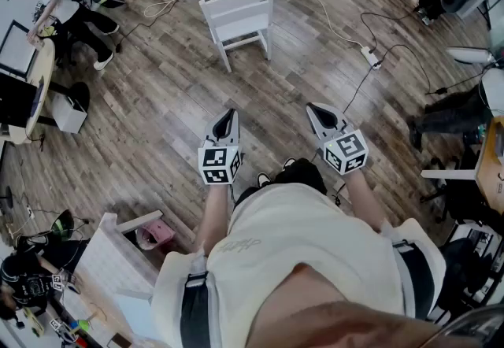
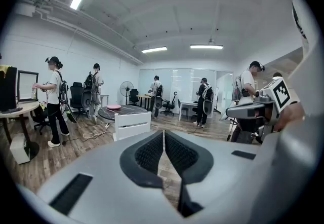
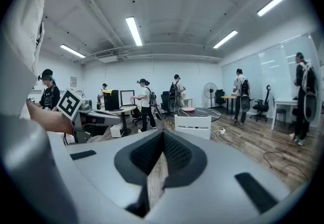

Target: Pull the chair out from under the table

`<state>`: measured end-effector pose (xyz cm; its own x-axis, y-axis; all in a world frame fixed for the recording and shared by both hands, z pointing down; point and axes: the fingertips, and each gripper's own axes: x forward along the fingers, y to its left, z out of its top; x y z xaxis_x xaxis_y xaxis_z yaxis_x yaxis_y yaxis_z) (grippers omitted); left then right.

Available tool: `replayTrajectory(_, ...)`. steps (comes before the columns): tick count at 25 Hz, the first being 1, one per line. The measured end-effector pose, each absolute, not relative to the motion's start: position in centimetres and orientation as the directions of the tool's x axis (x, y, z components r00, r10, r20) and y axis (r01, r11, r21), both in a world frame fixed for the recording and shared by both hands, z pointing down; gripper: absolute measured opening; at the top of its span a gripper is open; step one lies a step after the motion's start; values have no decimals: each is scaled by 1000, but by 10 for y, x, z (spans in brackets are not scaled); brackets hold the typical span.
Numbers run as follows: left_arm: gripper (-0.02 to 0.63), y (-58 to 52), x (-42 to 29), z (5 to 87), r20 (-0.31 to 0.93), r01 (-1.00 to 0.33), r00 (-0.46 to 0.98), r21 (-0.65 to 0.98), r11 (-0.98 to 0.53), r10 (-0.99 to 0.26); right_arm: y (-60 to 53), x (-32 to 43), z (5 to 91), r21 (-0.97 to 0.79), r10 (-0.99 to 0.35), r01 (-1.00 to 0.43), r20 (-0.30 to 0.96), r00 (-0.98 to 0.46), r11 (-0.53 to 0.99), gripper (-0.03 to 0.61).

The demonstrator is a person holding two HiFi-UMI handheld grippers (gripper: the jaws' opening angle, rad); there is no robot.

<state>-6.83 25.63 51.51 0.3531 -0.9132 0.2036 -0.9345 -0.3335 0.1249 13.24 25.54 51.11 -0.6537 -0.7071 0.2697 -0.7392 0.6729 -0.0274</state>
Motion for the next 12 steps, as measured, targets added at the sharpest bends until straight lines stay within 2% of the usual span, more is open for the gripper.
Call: replayTrajectory(12, 29, 257, -72, 501, 186, -935, 351, 115, -334, -918, 251, 120, 505, -12, -709, -736, 259, -656, 677, 5)
